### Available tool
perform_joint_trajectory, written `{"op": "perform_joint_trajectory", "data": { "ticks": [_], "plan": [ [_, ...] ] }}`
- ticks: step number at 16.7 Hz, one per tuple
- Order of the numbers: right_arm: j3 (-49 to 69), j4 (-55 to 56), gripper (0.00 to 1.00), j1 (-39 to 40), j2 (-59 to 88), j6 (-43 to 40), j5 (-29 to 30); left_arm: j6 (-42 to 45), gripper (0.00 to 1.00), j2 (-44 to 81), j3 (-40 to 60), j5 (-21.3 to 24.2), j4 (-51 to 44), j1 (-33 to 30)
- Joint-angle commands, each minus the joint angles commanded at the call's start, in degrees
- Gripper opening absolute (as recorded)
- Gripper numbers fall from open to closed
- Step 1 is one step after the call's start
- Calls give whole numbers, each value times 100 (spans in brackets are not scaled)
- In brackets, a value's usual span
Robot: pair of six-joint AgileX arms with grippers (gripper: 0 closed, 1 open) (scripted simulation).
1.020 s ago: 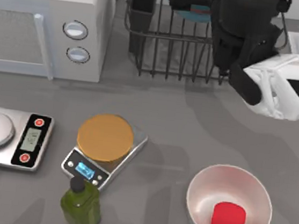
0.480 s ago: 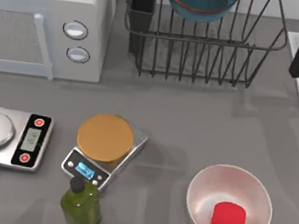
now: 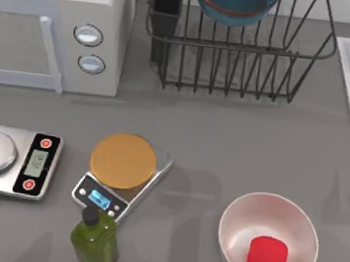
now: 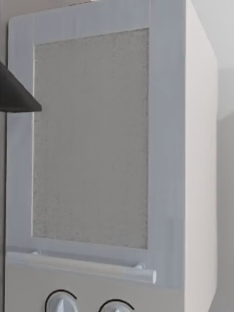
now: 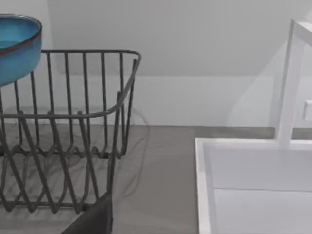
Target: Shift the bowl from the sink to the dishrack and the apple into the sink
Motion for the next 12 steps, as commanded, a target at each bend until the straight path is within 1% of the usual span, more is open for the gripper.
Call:
{"op": "perform_joint_trajectory", "data": {
  "ticks": [3, 5, 12],
  "plan": [
    [-462, -444, 100, -346, -1017, -82, -124, 0, 100, 0, 0, 0, 0, 0],
    [-585, -612, 100, -483, -1396, -129, -142, 0, 100, 0, 0, 0, 0, 0],
    [-617, -672, 100, -531, -1533, -151, -141, 0, 100, 0, 0, 0, 0, 0]
  ]
}}
